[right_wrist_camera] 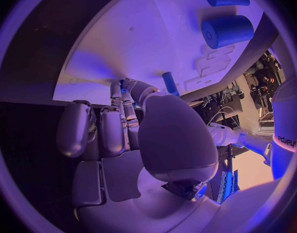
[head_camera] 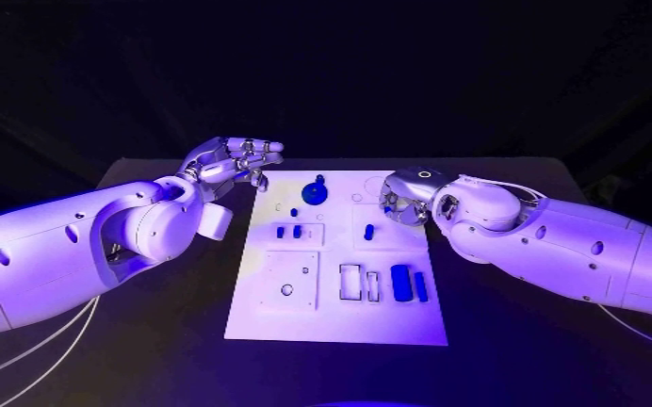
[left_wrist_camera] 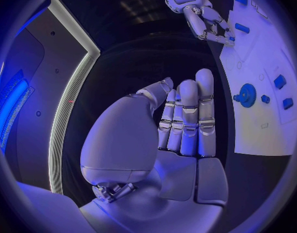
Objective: Assemble the parts on the task board
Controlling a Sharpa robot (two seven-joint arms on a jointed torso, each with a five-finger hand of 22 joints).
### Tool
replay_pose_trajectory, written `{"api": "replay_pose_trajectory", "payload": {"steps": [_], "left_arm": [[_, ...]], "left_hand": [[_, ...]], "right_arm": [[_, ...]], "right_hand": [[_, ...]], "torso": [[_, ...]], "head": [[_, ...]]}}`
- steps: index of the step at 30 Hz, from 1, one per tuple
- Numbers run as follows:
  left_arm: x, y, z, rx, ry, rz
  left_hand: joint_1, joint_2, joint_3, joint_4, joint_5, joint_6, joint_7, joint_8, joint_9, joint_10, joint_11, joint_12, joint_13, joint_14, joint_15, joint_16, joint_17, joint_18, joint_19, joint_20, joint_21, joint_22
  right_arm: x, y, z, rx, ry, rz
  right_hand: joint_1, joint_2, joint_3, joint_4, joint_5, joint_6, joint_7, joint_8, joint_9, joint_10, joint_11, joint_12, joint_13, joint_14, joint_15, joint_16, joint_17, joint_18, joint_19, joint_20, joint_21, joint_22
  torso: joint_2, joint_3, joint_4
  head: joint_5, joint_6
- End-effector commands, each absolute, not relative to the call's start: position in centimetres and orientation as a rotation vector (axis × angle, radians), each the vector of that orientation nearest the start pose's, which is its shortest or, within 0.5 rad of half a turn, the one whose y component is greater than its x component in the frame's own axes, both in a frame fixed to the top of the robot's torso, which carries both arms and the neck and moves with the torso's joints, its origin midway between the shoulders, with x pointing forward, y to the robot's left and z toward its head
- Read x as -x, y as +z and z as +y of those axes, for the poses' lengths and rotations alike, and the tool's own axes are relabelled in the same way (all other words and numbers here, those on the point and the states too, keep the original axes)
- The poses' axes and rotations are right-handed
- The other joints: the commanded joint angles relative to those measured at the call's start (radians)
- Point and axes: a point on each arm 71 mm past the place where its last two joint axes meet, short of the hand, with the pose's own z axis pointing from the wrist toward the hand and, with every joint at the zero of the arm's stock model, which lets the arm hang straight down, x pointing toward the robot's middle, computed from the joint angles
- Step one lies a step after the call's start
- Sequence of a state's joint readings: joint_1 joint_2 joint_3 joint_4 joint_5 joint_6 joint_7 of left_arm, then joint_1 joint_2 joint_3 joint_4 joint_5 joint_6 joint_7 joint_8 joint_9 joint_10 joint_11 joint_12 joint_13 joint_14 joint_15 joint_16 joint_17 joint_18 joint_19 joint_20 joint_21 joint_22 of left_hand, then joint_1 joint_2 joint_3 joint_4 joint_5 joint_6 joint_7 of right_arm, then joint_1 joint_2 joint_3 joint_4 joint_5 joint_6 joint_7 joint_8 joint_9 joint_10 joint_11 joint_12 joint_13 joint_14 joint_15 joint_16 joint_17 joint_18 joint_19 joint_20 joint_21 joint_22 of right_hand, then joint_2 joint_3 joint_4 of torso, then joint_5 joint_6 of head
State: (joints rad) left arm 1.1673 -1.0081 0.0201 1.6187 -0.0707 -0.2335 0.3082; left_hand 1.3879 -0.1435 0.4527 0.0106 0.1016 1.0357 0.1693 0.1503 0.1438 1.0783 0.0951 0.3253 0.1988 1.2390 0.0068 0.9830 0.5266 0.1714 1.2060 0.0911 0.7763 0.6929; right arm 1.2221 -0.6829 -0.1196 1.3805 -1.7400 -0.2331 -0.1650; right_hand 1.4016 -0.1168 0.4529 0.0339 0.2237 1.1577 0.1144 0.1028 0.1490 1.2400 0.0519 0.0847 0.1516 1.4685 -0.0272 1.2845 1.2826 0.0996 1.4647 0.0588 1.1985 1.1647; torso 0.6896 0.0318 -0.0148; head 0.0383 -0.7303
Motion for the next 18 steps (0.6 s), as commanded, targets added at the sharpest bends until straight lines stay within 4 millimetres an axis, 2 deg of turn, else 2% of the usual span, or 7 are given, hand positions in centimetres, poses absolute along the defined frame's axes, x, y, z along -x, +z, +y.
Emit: {"api": "replay_pose_trajectory", "payload": {"steps": [1, 7, 8, 12, 18], "left_arm": [[-47.0, -16.7, 25.4, 1.097, -1.542, 1.489], [-47.0, -16.8, 25.5, 1.102, -1.536, 1.495], [-47.1, -16.8, 25.5, 1.105, -1.532, 1.498], [-47.1, -16.8, 25.5, 1.107, -1.530, 1.503], [-47.2, -16.9, 25.3, 1.105, -1.534, 1.504]], "left_hand": [[0.002, 0.009, 0.001, -0.005, 0.003, -0.004, 0.001, -0.007, -0.001, -0.007, -0.002, 0.004, 0.001, -0.006, 0.002, -0.006, -0.002, 0.012, -0.008, 0.001, -0.006, -0.001], [0.002, 0.010, 0.000, -0.005, 0.003, -0.006, 0.001, -0.007, -0.001, -0.008, -0.002, 0.005, 0.001, -0.005, 0.002, -0.002, 0.005, 0.012, -0.008, 0.001, -0.008, -0.002], [0.001, 0.010, -0.001, -0.005, 0.003, -0.007, 0.001, -0.007, -0.001, -0.009, -0.001, 0.006, 0.001, -0.002, 0.003, 0.002, 0.012, 0.007, 0.003, 0.001, 0.013, 0.021], [0.000, 0.009, -0.002, -0.006, 0.003, -0.008, 0.002, -0.007, -0.002, -0.012, -0.001, 0.006, 0.001, -0.003, 0.003, 0.001, 0.010, 0.006, 0.008, 0.002, 0.020, 0.028], [-0.001, 0.010, -0.003, -0.006, 0.003, -0.009, 0.003, -0.007, -0.002, -0.013, 0.000, 0.007, 0.001, -0.008, 0.003, -0.006, -0.004, 0.009, 0.003, 0.002, 0.008, 0.015]], "right_arm": [[-50.0, -20.4, -15.7, 0.459, 0.477, 1.615], [-49.8, -19.3, -15.9, 0.443, 0.497, 1.590], [-49.6, -19.1, -15.9, 0.441, 0.502, 1.586], [-48.8, -18.1, -15.7, 0.436, 0.538, 1.565], [-46.7, -17.0, -13.9, 0.451, 0.632, 1.532]], "right_hand": [[0.001, 0.009, -0.001, -0.006, 0.006, 0.004, 0.003, 0.001, 0.001, 0.006, -0.001, 0.000, 0.002, 0.056, -0.006, 0.006, 0.001, -0.016, 0.008, 0.003, 0.003, 0.001], [0.001, 0.008, 0.000, -0.009, 0.006, 0.005, 0.003, 0.002, 0.002, 0.007, -0.001, -0.001, 0.002, 0.056, -0.006, 0.008, 0.003, -0.016, 0.008, 0.003, 0.007, 0.004], [0.001, 0.007, -0.001, -0.009, 0.006, 0.005, 0.003, 0.002, 0.003, 0.008, -0.001, -0.001, 0.002, 0.056, -0.006, 0.008, 0.003, -0.016, 0.008, 0.003, 0.007, 0.005], [0.000, 0.007, -0.001, -0.010, 0.006, 0.005, 0.003, 0.002, 0.003, 0.009, -0.001, -0.001, 0.003, 0.056, -0.006, 0.010, 0.004, -0.017, 0.008, 0.003, 0.010, 0.008], [-0.001, 0.006, -0.001, -0.010, 0.006, 0.006, 0.004, 0.002, 0.004, 0.010, -0.001, -0.001, 0.003, 0.057, -0.006, 0.011, 0.006, -0.017, 0.008, 0.003, 0.011, 0.009]], "torso": [[-0.001, -0.0004, -0.0009], [0.000, 0.0006, -0.0014], [0.000, 0.0006, -0.0015], [0.001, 0.0006, -0.0017], [-0.001, 0.0009, -0.0021]], "head": [[0.001, 0.002], [0.003, 0.004], [0.003, 0.003], [0.008, 0.005], [0.022, 0.007]]}}
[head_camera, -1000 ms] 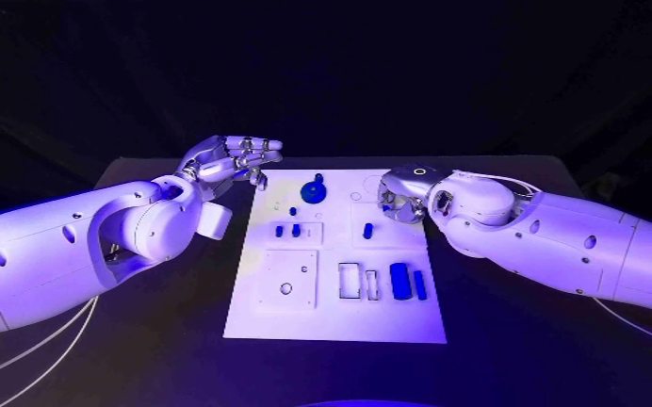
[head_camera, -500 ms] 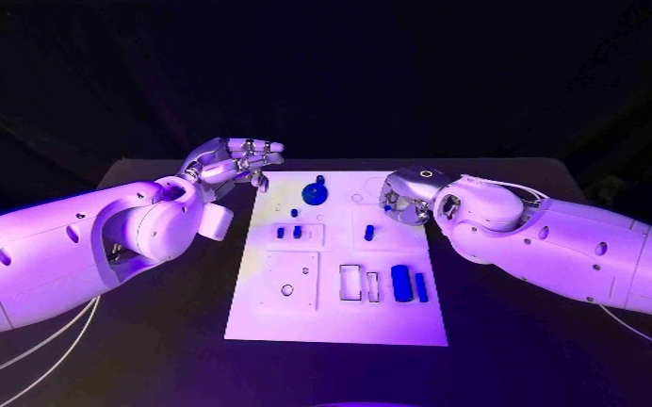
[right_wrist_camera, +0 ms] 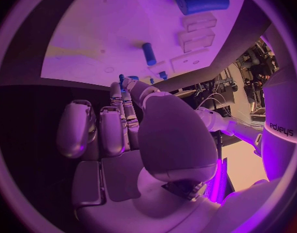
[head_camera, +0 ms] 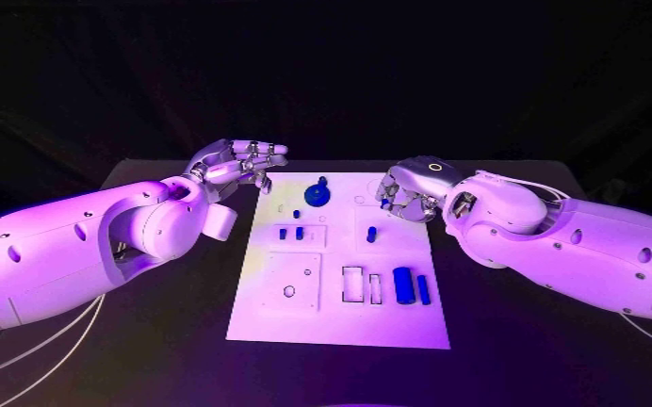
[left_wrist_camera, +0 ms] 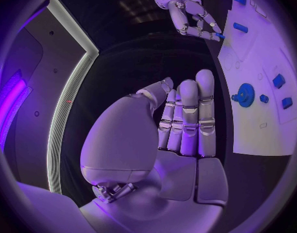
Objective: Assemble the parts on the task board
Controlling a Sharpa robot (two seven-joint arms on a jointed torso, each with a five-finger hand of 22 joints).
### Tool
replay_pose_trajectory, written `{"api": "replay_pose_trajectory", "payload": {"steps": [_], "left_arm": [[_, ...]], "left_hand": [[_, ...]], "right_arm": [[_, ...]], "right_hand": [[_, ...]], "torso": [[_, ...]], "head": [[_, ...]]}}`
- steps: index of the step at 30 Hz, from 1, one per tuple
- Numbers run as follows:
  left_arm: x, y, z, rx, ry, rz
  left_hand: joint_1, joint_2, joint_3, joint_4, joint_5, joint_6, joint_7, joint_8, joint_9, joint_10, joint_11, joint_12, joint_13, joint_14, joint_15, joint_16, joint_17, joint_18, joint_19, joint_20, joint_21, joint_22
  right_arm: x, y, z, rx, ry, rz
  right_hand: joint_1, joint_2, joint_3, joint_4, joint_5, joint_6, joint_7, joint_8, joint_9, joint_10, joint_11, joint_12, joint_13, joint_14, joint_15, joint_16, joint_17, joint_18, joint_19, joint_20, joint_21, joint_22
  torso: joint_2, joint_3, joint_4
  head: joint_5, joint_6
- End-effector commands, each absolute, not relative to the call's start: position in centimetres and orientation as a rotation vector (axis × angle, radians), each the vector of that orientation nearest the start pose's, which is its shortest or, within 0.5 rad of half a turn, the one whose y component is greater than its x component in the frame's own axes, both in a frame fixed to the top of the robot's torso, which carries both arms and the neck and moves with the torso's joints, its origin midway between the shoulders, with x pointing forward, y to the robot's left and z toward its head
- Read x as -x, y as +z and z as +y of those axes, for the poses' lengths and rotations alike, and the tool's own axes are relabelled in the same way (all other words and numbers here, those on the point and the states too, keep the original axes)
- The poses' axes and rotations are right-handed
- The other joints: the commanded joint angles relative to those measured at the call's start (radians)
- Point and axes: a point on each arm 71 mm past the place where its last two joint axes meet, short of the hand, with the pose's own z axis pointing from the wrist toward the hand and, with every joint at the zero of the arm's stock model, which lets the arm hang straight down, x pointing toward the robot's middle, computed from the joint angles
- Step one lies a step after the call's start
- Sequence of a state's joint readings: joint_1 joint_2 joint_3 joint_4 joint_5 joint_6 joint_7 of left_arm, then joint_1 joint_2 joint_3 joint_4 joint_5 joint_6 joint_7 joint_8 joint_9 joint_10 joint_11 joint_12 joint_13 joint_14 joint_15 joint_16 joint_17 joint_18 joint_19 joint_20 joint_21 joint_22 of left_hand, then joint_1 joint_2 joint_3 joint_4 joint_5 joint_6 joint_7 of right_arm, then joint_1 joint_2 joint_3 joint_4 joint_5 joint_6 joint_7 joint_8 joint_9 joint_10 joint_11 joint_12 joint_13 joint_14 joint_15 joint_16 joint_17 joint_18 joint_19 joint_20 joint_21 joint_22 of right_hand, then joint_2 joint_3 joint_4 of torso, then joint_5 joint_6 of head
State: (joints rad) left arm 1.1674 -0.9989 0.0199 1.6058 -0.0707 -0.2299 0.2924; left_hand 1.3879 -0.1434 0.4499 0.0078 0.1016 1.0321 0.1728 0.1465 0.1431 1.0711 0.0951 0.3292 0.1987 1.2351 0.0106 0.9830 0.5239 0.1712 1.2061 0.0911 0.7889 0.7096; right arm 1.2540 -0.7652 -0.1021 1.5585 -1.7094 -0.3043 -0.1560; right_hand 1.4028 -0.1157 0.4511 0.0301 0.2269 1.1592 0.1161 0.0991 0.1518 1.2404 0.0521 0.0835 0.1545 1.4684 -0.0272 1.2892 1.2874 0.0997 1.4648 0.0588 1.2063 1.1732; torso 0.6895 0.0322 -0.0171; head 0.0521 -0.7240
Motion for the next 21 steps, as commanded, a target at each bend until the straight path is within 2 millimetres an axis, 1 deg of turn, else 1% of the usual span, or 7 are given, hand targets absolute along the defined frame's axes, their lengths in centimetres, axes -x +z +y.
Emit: {"api": "replay_pose_trajectory", "payload": {"steps": [1, 5, 6, 10, 14, 17, 21], "left_arm": [[-47.2, -16.9, 25.2, 1.105, -1.536, 1.504], [-47.3, -16.9, 25.0, 1.103, -1.541, 1.506], [-47.3, -16.9, 24.8, 1.102, -1.543, 1.507], [-47.4, -17.0, 24.5, 1.099, -1.550, 1.509], [-47.4, -17.0, 24.4, 1.097, -1.555, 1.509], [-47.4, -17.0, 24.3, 1.097, -1.556, 1.510], [-47.4, -17.0, 24.1, 1.096, -1.561, 1.514]], "left_hand": [[-0.001, 0.010, -0.001, -0.003, 0.003, -0.006, -0.001, -0.003, -0.001, -0.006, 0.000, 0.003, 0.001, -0.005, 0.000, -0.006, -0.001, 0.009, 0.003, 0.002, -0.005, -0.003], [-0.001, 0.010, -0.001, -0.003, 0.003, -0.006, -0.001, -0.003, -0.001, -0.006, 0.000, 0.004, 0.001, -0.005, 0.000, -0.006, -0.001, 0.009, 0.003, 0.002, -0.005, -0.003], [-0.001, 0.010, -0.001, -0.003, 0.003, -0.006, -0.001, -0.003, -0.001, -0.006, 0.000, 0.004, 0.001, -0.005, 0.000, -0.007, -0.001, 0.009, 0.003, 0.002, -0.005, -0.003], [-0.001, 0.010, -0.001, -0.003, 0.003, -0.006, -0.001, -0.003, -0.001, -0.006, 0.000, 0.004, 0.001, -0.005, 0.000, -0.007, -0.001, 0.009, 0.003, 0.002, -0.005, -0.003], [-0.002, 0.011, -0.001, -0.003, 0.003, -0.006, -0.001, -0.003, -0.001, -0.007, 0.000, 0.004, 0.001, -0.006, 0.000, -0.007, -0.002, 0.009, 0.004, 0.003, -0.005, -0.003], [-0.002, 0.011, -0.002, -0.003, 0.004, -0.006, -0.001, -0.002, -0.001, -0.007, 0.000, 0.005, 0.002, -0.006, 0.000, -0.007, -0.002, 0.009, 0.004, 0.003, -0.006, -0.004], [-0.002, 0.012, -0.002, -0.003, 0.004, -0.006, -0.001, -0.002, -0.001, -0.007, 0.000, 0.005, 0.002, -0.007, 0.000, -0.007, -0.003, 0.009, 0.004, 0.003, -0.006, -0.004]], "right_arm": [[-46.3, -16.8, -13.3, 0.457, 0.654, 1.526], [-44.8, -16.6, -11.1, 0.479, 0.735, 1.510], [-44.4, -16.6, -10.4, 0.487, 0.758, 1.505], [-43.4, -17.0, -8.4, 0.510, 0.811, 1.500], [-42.7, -18.3, -6.8, 0.527, 0.841, 1.514], [-42.4, -19.7, -5.5, 0.540, 0.859, 1.531], [-42.0, -21.2, -4.5, 0.547, 0.872, 1.556]], "right_hand": [[-0.002, 0.005, 0.001, -0.007, 0.002, 0.004, 0.002, 0.006, 0.001, 0.009, -0.001, 0.000, 0.000, 0.057, -0.006, 0.007, 0.001, -0.017, 0.008, 0.003, 0.003, 0.001], [-0.002, 0.004, 0.001, -0.007, 0.003, 0.005, 0.002, 0.006, 0.001, 0.010, -0.001, 0.000, 0.000, 0.057, -0.006, 0.007, 0.001, -0.017, 0.008, 0.003, 0.003, 0.000], [-0.002, 0.004, 0.001, -0.008, 0.003, 0.005, 0.002, 0.005, 0.001, 0.010, -0.001, 0.000, 0.000, 0.057, -0.006, 0.007, 0.001, -0.017, 0.008, 0.003, 0.002, 0.000], [-0.002, 0.004, 0.001, -0.008, 0.004, 0.005, 0.003, 0.005, 0.002, 0.010, -0.001, 0.000, 0.000, 0.057, -0.006, 0.007, 0.001, -0.017, 0.007, 0.003, 0.003, 0.000], [-0.002, 0.005, 0.002, -0.008, 0.004, 0.005, 0.003, 0.006, 0.002, 0.010, -0.001, -0.001, 0.000, 0.057, -0.006, 0.008, 0.002, -0.017, 0.007, 0.003, 0.003, 0.001], [-0.002, 0.004, 0.001, -0.009, 0.004, 0.005, 0.003, 0.005, 0.002, 0.010, -0.001, -0.001, 0.001, 0.057, -0.006, 0.007, 0.001, -0.016, 0.007, 0.003, 0.002, 0.000], [-0.002, 0.004, 0.001, -0.009, 0.004, 0.005, 0.003, 0.005, 0.003, 0.011, -0.001, -0.001, 0.001, 0.057, -0.006, 0.009, 0.002, -0.017, 0.007, 0.003, 0.004, 0.001]], "torso": [[-0.001, 0.0007, 0.0001], [0.000, 0.0007, 0.0019], [0.000, 0.0002, 0.0035], [0.000, -0.0007, 0.0060], [0.000, -0.0016, 0.0048], [0.000, 0.0001, 0.0032], [0.001, -0.0010, 0.0074]], "head": [[0.011, 0.001], [0.026, 0.002], [0.034, 0.001], [0.054, -0.005], [0.080, -0.012], [0.108, -0.027], [0.125, -0.033]]}}
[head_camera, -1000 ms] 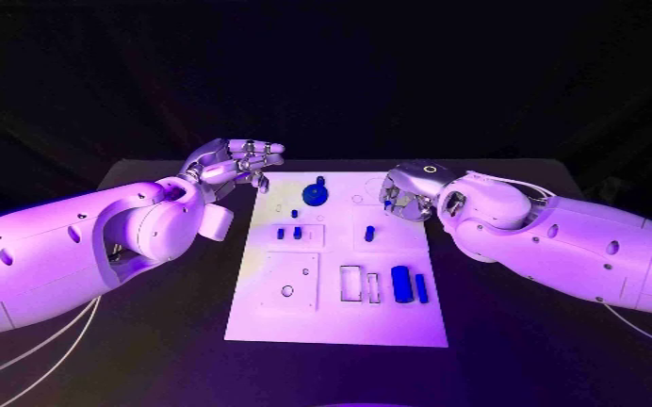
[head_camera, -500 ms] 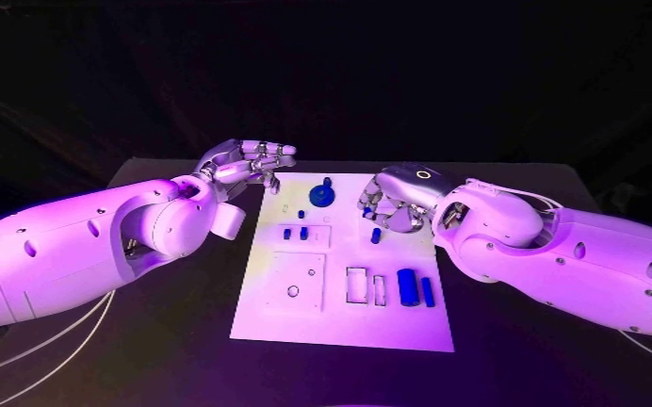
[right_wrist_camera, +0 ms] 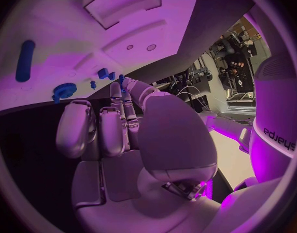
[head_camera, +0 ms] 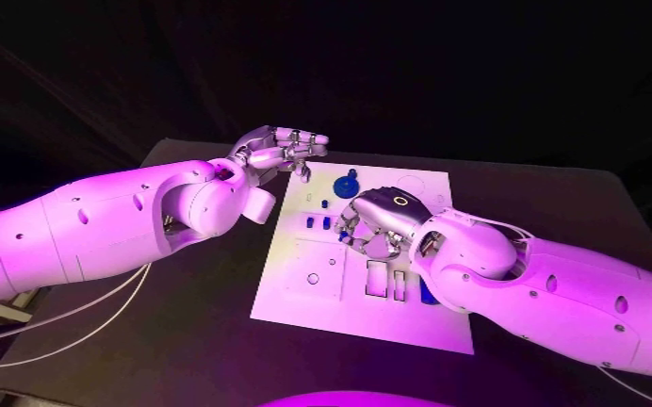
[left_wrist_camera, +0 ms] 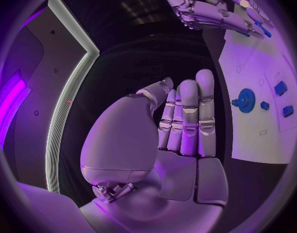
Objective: Assemble the parts on the task board
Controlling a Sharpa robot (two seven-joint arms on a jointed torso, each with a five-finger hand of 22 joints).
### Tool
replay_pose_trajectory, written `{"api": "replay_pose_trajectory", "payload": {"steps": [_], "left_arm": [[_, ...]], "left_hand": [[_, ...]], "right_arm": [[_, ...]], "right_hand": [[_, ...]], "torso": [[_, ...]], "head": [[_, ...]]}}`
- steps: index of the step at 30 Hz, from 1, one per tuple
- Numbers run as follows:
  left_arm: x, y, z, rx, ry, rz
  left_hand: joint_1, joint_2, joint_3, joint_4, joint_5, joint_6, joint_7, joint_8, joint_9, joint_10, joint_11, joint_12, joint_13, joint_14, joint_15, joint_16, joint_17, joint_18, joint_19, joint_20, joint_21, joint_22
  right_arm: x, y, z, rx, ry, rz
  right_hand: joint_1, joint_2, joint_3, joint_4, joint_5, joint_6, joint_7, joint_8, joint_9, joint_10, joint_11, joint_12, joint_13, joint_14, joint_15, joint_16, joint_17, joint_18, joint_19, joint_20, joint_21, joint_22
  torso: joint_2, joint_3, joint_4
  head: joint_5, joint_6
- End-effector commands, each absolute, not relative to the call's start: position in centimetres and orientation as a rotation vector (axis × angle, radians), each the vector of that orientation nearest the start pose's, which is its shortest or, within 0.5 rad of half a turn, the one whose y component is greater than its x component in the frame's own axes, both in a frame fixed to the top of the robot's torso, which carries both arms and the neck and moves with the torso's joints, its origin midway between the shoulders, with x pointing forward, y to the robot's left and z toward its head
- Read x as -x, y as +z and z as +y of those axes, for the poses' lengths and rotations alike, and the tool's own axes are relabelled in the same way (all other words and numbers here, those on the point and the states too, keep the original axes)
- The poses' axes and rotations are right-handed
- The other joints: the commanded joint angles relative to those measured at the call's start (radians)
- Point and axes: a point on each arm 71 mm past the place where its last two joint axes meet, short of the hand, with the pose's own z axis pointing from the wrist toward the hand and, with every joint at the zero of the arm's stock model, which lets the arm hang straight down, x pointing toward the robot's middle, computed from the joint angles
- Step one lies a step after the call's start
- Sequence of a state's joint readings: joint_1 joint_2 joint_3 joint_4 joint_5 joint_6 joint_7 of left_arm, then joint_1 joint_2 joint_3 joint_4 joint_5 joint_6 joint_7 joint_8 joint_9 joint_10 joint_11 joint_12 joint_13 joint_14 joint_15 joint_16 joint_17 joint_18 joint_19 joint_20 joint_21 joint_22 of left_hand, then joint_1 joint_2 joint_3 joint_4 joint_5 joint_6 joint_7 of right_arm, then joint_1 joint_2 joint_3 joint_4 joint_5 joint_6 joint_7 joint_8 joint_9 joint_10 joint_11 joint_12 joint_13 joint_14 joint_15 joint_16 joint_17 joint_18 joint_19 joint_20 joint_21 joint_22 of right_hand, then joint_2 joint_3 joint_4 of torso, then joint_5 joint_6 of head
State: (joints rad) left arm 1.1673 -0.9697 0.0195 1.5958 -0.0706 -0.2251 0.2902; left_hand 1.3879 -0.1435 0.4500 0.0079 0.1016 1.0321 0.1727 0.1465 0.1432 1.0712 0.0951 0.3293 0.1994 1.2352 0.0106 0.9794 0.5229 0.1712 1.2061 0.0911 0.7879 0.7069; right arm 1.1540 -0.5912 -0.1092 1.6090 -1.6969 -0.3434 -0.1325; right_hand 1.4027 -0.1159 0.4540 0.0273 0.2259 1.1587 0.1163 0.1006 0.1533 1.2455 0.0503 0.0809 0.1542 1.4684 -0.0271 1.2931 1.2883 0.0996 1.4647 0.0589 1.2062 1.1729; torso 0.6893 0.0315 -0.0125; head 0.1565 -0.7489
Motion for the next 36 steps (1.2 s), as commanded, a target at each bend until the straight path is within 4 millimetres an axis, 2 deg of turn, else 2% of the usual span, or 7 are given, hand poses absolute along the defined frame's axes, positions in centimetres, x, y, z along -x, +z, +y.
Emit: {"api": "replay_pose_trajectory", "payload": {"steps": [1, 3, 9, 18, 22, 31, 36], "left_arm": [[-47.4, -17.0, 24.1, 1.095, -1.562, 1.515], [-47.4, -17.0, 24.0, 1.094, -1.565, 1.515], [-47.4, -17.0, 24.0, 1.095, -1.563, 1.515], [-47.3, -16.9, 23.9, 1.094, -1.566, 1.518], [-47.3, -17.0, 23.9, 1.095, -1.565, 1.520], [-47.4, -17.0, 23.8, 1.094, -1.570, 1.524], [-47.4, -17.0, 23.9, 1.094, -1.569, 1.525]], "left_hand": [[-0.002, 0.012, -0.002, -0.003, 0.004, -0.006, -0.001, -0.002, -0.001, -0.007, 0.000, 0.006, 0.001, -0.007, 0.000, -0.004, -0.002, 0.009, 0.004, 0.003, -0.005, -0.001], [-0.002, 0.012, -0.002, -0.003, 0.004, -0.006, -0.001, -0.002, -0.001, -0.007, 0.000, 0.006, 0.001, -0.007, 0.000, -0.004, -0.002, 0.009, 0.004, 0.003, -0.005, -0.001], [-0.002, 0.012, -0.002, -0.003, 0.004, -0.006, -0.001, -0.002, -0.001, -0.007, 0.000, 0.006, 0.001, -0.007, 0.000, -0.004, -0.002, 0.009, 0.004, 0.003, -0.005, -0.001], [-0.002, 0.012, -0.002, -0.003, 0.004, -0.006, -0.001, -0.002, -0.001, -0.007, 0.000, 0.006, 0.001, -0.007, 0.000, -0.004, -0.002, 0.009, 0.004, 0.003, -0.005, -0.001], [-0.002, 0.012, -0.002, -0.003, 0.004, -0.006, -0.001, -0.002, -0.001, -0.007, 0.000, 0.006, 0.001, -0.007, 0.000, -0.004, -0.002, 0.009, 0.004, 0.003, -0.005, -0.001], [-0.003, 0.014, -0.003, -0.003, 0.004, -0.006, -0.001, -0.001, 0.000, -0.007, 0.000, 0.007, 0.001, -0.008, 0.000, -0.004, -0.003, 0.009, 0.004, 0.003, -0.007, -0.003], [-0.003, 0.014, -0.003, -0.003, 0.004, -0.006, -0.001, -0.001, 0.000, -0.007, 0.000, 0.007, 0.001, -0.008, 0.000, -0.004, -0.003, 0.009, 0.004, 0.003, -0.007, -0.003]], "right_arm": [[-42.0, -21.5, -4.4, 0.547, 0.874, 1.561], [-41.8, -22.1, -4.1, 0.549, 0.878, 1.570], [-41.7, -23.1, -3.7, 0.552, 0.880, 1.589], [-41.6, -23.9, -3.4, 0.555, 0.880, 1.605], [-41.6, -24.1, -3.4, 0.562, 0.877, 1.614], [-41.6, -24.7, -3.3, 0.568, 0.874, 1.634], [-41.5, -24.8, -3.4, 0.572, 0.875, 1.640]], "right_hand": [[-0.002, 0.005, -0.001, -0.006, 0.005, 0.005, 0.003, 0.004, 0.001, 0.006, 0.001, 0.002, 0.001, 0.057, -0.006, 0.005, 0.001, -0.017, 0.007, 0.003, 0.004, 0.002], [-0.002, 0.005, -0.001, -0.006, 0.005, 0.005, 0.003, 0.004, 0.001, 0.006, 0.001, 0.002, 0.001, 0.057, -0.006, 0.005, 0.001, -0.017, 0.007, 0.003, 0.004, 0.002], [-0.002, 0.005, -0.001, -0.006, 0.005, 0.005, 0.003, 0.004, 0.001, 0.006, 0.001, 0.001, 0.001, 0.057, -0.006, 0.004, 0.001, -0.016, 0.007, 0.003, 0.001, -0.001], [-0.003, 0.005, -0.001, -0.006, 0.005, 0.005, 0.004, 0.004, 0.002, 0.006, 0.002, 0.001, 0.001, 0.057, -0.006, 0.005, 0.002, -0.016, 0.007, 0.003, 0.001, -0.001], [-0.003, 0.005, -0.001, -0.007, 0.006, 0.006, 0.004, 0.004, 0.002, 0.006, 0.002, 0.001, 0.001, 0.057, -0.006, 0.007, 0.003, -0.016, 0.007, 0.003, 0.002, 0.000], [-0.004, 0.005, -0.002, -0.007, 0.006, 0.006, 0.004, 0.004, 0.002, 0.006, 0.002, 0.001, 0.001, 0.057, -0.006, 0.007, 0.002, -0.016, 0.007, 0.004, 0.003, 0.001], [-0.004, 0.005, -0.002, -0.007, 0.006, 0.006, 0.004, 0.004, 0.002, 0.006, 0.002, 0.001, 0.001, 0.057, -0.006, 0.007, 0.002, -0.016, 0.007, 0.004, 0.003, 0.001]], "torso": [[0.001, -0.0009, 0.0025], [0.001, -0.0014, 0.0013], [0.000, -0.0007, -0.0007], [0.000, -0.0001, 0.0001], [0.000, -0.0004, 0.0002], [0.000, 0.0004, -0.0004], [-0.001, 0.0001, -0.0013]], "head": [[0.025, -0.010], [0.033, -0.016], [0.044, -0.027], [0.058, -0.042], [0.060, -0.046], [0.065, -0.046], [0.071, -0.049]]}}
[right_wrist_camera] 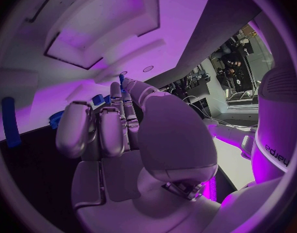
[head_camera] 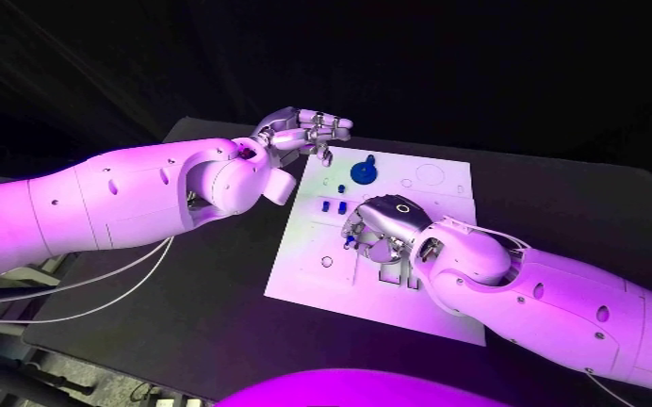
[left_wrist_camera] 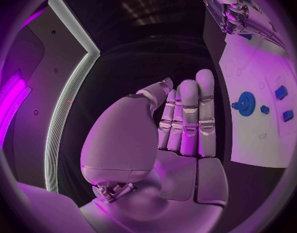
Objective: Assemble the parts on the task board
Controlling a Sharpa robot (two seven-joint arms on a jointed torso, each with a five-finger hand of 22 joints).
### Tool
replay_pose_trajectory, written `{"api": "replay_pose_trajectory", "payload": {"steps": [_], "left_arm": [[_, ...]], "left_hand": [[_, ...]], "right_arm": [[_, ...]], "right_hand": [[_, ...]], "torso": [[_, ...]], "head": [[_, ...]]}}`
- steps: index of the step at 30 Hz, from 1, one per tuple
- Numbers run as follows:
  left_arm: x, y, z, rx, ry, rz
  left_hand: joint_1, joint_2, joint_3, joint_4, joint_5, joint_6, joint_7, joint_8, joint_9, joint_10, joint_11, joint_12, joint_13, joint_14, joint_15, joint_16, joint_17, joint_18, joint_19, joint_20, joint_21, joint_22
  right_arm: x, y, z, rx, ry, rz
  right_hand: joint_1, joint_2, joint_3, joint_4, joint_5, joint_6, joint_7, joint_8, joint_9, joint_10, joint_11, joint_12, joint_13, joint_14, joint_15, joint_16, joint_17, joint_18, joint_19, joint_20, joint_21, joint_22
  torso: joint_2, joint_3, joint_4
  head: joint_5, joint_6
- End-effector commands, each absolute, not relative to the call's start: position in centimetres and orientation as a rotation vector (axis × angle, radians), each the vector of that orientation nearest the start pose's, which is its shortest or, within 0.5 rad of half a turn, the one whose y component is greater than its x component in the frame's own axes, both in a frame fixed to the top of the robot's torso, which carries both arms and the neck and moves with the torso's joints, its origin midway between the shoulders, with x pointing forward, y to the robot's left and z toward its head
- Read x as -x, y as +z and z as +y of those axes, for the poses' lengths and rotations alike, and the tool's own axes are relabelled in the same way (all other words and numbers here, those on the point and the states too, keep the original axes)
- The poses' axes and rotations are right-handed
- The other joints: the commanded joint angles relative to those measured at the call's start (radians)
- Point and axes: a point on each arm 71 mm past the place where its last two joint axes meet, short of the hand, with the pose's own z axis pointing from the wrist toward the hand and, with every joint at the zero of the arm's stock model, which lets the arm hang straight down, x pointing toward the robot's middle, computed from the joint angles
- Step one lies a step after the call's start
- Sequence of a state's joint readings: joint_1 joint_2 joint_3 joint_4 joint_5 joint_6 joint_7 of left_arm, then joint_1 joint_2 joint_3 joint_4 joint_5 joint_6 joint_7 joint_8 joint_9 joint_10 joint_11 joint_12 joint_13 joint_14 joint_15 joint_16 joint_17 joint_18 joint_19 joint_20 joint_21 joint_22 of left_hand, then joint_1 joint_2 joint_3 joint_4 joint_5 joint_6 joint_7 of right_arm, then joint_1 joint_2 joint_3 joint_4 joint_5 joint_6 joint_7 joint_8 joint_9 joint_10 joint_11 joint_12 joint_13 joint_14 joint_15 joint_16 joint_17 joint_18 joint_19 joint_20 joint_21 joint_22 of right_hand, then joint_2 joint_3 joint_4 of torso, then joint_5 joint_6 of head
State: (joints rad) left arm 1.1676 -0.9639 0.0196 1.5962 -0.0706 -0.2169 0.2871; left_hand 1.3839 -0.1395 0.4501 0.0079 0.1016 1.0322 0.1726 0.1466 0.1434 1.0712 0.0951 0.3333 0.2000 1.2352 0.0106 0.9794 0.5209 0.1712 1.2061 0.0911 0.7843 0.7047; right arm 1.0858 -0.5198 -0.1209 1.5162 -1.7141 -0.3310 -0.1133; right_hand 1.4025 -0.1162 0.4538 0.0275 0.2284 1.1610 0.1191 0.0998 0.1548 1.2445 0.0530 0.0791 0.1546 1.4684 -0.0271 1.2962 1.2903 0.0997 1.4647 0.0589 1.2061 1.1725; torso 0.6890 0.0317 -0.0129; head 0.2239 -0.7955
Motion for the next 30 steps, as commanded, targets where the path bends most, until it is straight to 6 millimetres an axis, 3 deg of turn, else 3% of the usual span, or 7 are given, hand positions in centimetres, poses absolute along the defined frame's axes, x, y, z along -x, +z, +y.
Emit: {"api": "replay_pose_trajectory", "payload": {"steps": [1, 19, 30], "left_arm": [[-47.42, -17.00, 23.86, 1.095, -1.569, 1.526], [-47.45, -17.05, 23.80, 1.096, -1.570, 1.532], [-47.46, -17.07, 23.84, 1.097, -1.569, 1.535]], "left_hand": [[0.001, 0.010, -0.003, -0.003, 0.004, -0.006, -0.001, -0.001, -0.001, -0.007, 0.000, 0.003, 0.001, -0.008, 0.000, -0.004, -0.001, 0.009, 0.004, 0.003, -0.004, -0.001], [0.001, 0.010, -0.004, -0.003, 0.004, -0.006, -0.001, -0.001, 0.000, -0.008, 0.000, 0.004, 0.001, -0.008, 0.000, -0.005, -0.002, 0.010, 0.003, 0.004, -0.005, -0.003], [0.001, 0.010, -0.004, -0.003, 0.004, -0.006, -0.001, -0.001, 0.000, -0.008, 0.000, 0.004, 0.001, -0.008, 0.000, -0.005, -0.002, 0.010, 0.003, 0.004, -0.005, -0.003]], "right_arm": [[-41.50, -24.85, -3.36, 0.573, 0.875, 1.641], [-41.33, -25.13, -3.18, 0.587, 0.877, 1.667], [-41.43, -25.41, -3.09, 0.596, 0.851, 1.690]], "right_hand": [[-0.004, 0.005, -0.002, -0.007, 0.004, 0.003, 0.002, 0.004, 0.001, 0.008, -0.001, 0.002, 0.001, 0.057, -0.006, 0.005, 0.002, -0.017, 0.007, 0.004, 0.004, 0.003], [-0.005, 0.006, -0.002, -0.007, 0.004, 0.004, 0.002, 0.005, 0.002, 0.008, -0.001, 0.002, 0.001, 0.058, -0.005, 0.007, 0.004, -0.017, 0.007, 0.004, 0.006, 0.005], [-0.009, 0.004, -0.004, -0.008, 0.002, 0.002, 0.002, 0.003, 0.003, 0.008, 0.000, 0.000, 0.002, 0.057, -0.005, 0.004, 0.000, -0.016, 0.005, 0.004, 0.002, 0.000]], "torso": [[0.000, -0.0001, -0.0002], [0.000, -0.0006, 0.0019], [0.000, -0.0010, -0.0007]], "head": [[0.004, -0.003], [0.012, -0.009], [0.015, -0.006]]}}
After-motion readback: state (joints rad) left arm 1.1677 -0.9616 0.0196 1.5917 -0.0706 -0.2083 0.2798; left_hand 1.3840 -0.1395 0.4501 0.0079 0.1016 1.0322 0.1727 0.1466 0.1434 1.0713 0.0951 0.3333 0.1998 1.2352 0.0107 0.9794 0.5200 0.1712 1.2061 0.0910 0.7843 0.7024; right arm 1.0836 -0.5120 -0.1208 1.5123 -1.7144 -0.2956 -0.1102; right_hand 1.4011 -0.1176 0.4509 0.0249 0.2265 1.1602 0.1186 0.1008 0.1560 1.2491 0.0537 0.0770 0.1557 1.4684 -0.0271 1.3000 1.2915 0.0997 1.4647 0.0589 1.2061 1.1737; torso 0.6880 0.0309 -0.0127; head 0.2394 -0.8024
